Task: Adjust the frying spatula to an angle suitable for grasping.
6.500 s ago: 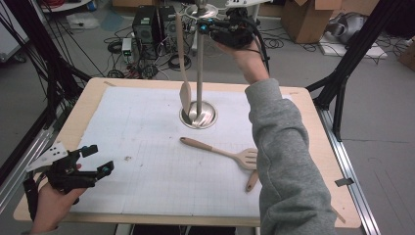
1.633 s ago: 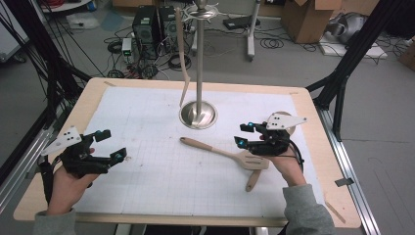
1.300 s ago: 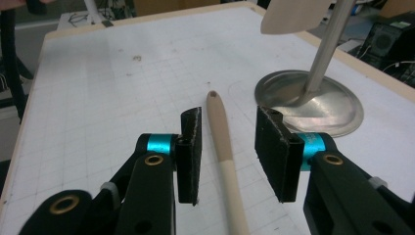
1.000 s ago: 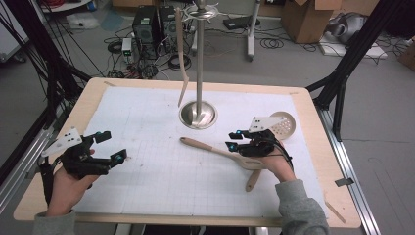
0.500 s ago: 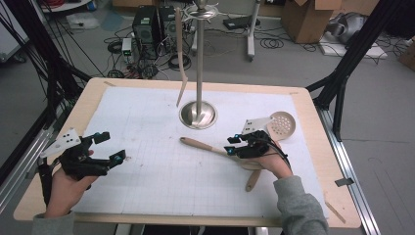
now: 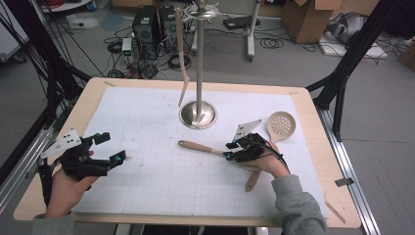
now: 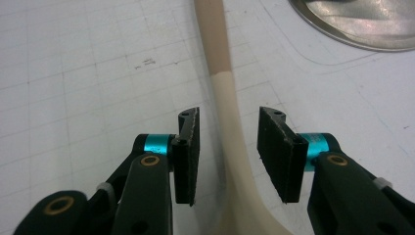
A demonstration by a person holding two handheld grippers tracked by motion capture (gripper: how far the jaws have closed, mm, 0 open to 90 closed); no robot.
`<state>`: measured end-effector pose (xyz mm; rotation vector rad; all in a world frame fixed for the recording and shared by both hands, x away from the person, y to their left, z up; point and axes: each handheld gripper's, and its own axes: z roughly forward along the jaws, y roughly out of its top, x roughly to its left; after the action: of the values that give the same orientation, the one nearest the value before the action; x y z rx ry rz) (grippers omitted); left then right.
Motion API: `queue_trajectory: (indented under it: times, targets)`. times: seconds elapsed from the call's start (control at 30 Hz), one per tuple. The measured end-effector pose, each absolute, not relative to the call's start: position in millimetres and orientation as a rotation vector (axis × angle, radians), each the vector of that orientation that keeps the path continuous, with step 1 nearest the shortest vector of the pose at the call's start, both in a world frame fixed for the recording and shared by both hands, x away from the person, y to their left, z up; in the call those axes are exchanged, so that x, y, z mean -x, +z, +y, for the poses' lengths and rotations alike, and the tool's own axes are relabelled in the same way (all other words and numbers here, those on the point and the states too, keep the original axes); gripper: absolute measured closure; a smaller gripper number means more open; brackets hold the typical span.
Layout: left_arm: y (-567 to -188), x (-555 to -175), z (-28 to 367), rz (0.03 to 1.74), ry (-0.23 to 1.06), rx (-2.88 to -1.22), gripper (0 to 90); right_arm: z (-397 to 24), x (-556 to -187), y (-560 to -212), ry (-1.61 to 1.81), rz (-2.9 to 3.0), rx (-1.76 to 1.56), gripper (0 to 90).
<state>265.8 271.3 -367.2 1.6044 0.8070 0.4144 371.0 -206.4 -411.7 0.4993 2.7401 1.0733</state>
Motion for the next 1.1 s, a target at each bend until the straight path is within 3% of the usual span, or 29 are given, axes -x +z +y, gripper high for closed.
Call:
queue_trajectory:
  times: [0.73, 1.1]
  targets:
    - [-369, -264, 271, 0.810, 0.409, -1.613, 3.9, -194, -380, -413, 0.908, 2.828, -0.480, 61.9]
    - [-370, -262, 271, 0.813, 0.411, -1.616, 3.9, -189, -383, -420, 0.810, 2.860, -0.463, 67.7]
